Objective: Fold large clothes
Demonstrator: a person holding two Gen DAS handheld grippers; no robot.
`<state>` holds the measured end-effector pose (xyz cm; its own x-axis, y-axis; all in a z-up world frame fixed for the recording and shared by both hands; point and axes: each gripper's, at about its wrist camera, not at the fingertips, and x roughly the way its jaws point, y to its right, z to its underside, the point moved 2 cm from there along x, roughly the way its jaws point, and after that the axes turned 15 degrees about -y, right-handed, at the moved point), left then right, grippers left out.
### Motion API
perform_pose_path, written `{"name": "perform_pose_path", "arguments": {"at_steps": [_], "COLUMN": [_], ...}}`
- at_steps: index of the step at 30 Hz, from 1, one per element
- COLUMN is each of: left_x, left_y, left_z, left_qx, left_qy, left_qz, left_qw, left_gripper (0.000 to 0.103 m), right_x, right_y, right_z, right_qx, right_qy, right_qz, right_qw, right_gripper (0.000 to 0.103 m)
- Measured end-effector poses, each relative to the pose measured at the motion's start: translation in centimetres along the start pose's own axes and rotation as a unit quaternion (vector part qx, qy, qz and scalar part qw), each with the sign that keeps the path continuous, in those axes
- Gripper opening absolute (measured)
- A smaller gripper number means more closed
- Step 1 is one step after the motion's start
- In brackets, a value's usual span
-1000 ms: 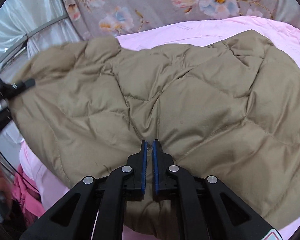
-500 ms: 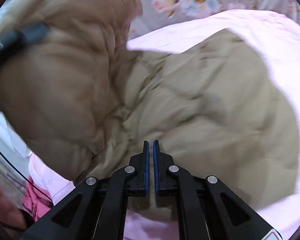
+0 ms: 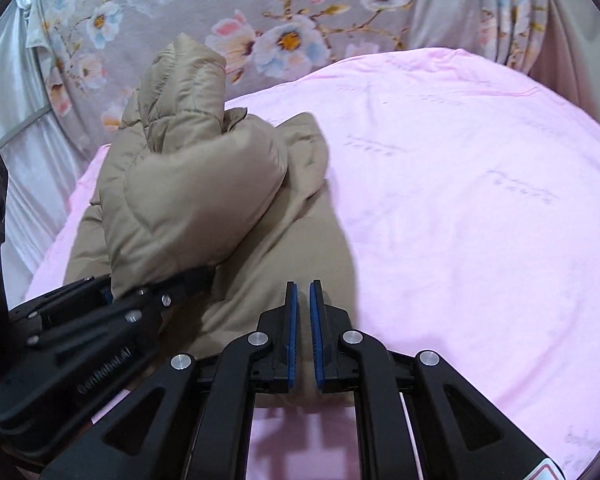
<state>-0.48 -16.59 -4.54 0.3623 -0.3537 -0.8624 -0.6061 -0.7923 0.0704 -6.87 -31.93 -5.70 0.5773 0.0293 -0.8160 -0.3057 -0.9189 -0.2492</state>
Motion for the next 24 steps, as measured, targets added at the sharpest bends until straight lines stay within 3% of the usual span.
{"name": "perform_pose_path", "arguments": {"at_steps": [3,5,10,14,15,16,18,21,24], "left_x": [0.5,0.4,-1.5,-3.8,-4.5,-5.5,-7.3,-10.3,-12.5], "left_y": [0.7,0.7,-0.2,-1.5,-1.9,-2.5,-3.6,-5.6,-8.7], "left_z": [-0.1,-0.2,-0.4,0.3,0.6,1.1,2.0,3.1,3.5], "left_qx": [0.006,0.009,-0.002,-0.017,-0.021,-0.027,-0.053,-0.085,-0.124], "left_qy": [-0.005,-0.010,-0.014,-0.007,-0.002,0.004,0.023,0.070,0.095], "left_qz": [-0.011,-0.010,0.001,0.027,0.038,0.066,0.115,0.112,0.051], "left_qw": [0.9999,0.9999,0.9999,0.9995,0.9990,0.9974,0.9917,0.9876,0.9864], "left_gripper": [0.016,0.017,0.021,0.027,0.036,0.060,0.088,0.090,0.089], "right_x": [-0.8,-1.0,-2.1,-3.9,-4.4,-5.1,-6.4,-7.9,-8.8], "right_y": [1.4,2.1,3.0,2.3,2.0,1.6,0.4,-1.8,-4.5], "right_z": [0.3,-0.7,-1.3,-1.4,-1.5,-1.5,-1.9,-2.3,-2.6], "right_qx": [0.002,0.006,0.013,0.007,0.004,0.000,-0.015,-0.050,-0.088], "right_qy": [0.016,0.026,0.039,0.059,0.066,0.074,0.091,0.110,0.116], "right_qz": [0.024,0.026,0.012,-0.011,-0.017,-0.022,-0.028,-0.034,-0.043], "right_qw": [1.000,0.999,0.999,0.998,0.998,0.997,0.995,0.992,0.988], "right_gripper": [0.013,0.025,0.028,0.041,0.043,0.046,0.050,0.057,0.060]}}
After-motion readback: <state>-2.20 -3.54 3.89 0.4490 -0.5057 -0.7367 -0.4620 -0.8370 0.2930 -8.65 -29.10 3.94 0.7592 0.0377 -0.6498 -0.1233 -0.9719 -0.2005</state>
